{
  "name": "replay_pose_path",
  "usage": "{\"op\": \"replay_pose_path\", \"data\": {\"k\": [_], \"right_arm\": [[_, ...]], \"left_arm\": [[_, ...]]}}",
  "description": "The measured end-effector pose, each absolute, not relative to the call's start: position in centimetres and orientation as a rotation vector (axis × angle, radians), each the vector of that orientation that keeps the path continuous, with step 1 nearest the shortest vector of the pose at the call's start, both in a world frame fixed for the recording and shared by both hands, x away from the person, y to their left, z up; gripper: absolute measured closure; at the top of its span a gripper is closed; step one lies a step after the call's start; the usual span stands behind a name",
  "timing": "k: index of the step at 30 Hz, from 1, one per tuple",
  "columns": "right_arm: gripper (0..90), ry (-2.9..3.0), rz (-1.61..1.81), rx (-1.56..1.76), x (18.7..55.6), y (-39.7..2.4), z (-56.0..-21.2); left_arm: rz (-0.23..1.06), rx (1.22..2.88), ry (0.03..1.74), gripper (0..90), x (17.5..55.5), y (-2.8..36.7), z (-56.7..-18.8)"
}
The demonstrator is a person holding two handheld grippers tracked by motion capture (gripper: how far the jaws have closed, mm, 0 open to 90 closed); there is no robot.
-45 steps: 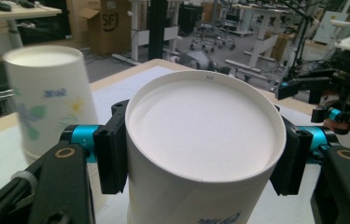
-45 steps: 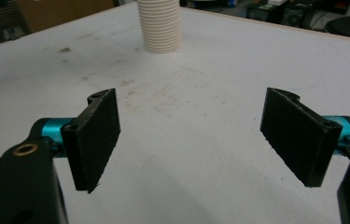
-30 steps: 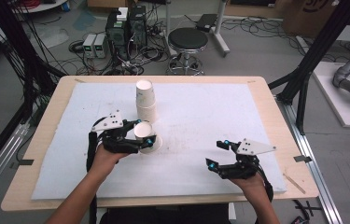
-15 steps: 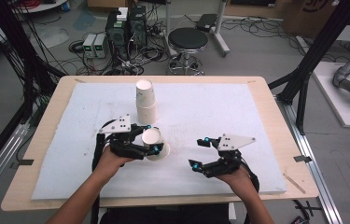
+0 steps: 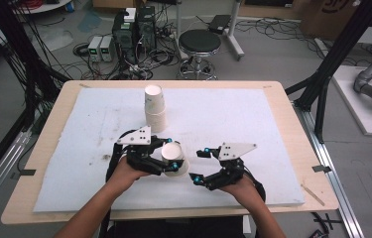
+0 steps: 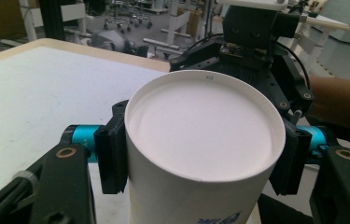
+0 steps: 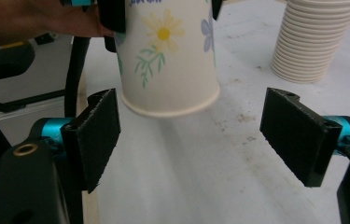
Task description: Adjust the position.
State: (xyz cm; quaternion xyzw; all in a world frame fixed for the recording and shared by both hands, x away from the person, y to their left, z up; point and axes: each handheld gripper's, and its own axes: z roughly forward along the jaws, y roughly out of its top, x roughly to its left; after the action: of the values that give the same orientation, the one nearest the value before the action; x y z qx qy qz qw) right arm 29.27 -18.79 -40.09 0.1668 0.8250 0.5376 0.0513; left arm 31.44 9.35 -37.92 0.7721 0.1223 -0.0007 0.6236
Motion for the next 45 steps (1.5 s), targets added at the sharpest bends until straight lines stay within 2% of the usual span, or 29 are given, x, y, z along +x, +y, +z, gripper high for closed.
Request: {"op": "replay_pose_path", "data": {"k": [17, 31, 33, 36, 45], "right_arm": [[24.6, 2.568, 1.676, 0.459, 29.1, -17.4, -40.6], [36.7, 2.586, 1.68, 0.419, 29.2, -17.4, -40.8], [37.3, 2.59, 1.67, 0.409, 29.1, -17.4, -40.7], [37.9, 2.602, 1.644, 0.394, 29.2, -17.5, -40.6], [37.8, 2.643, 1.516, 0.38, 29.7, -18.1, -39.7]], "left_arm": [[-0.045, 1.774, 0.237, 35.3, 31.0, 7.0, -38.4], [-0.063, 1.759, 0.224, 35.1, 30.9, 6.7, -38.8], [-0.058, 1.763, 0.221, 32.4, 30.8, 6.7, -38.8], [-0.036, 1.776, 0.257, 15.8, 30.7, 6.7, -38.6], [-0.026, 1.828, 0.266, 15.1, 31.0, 8.3, -37.4]]}}
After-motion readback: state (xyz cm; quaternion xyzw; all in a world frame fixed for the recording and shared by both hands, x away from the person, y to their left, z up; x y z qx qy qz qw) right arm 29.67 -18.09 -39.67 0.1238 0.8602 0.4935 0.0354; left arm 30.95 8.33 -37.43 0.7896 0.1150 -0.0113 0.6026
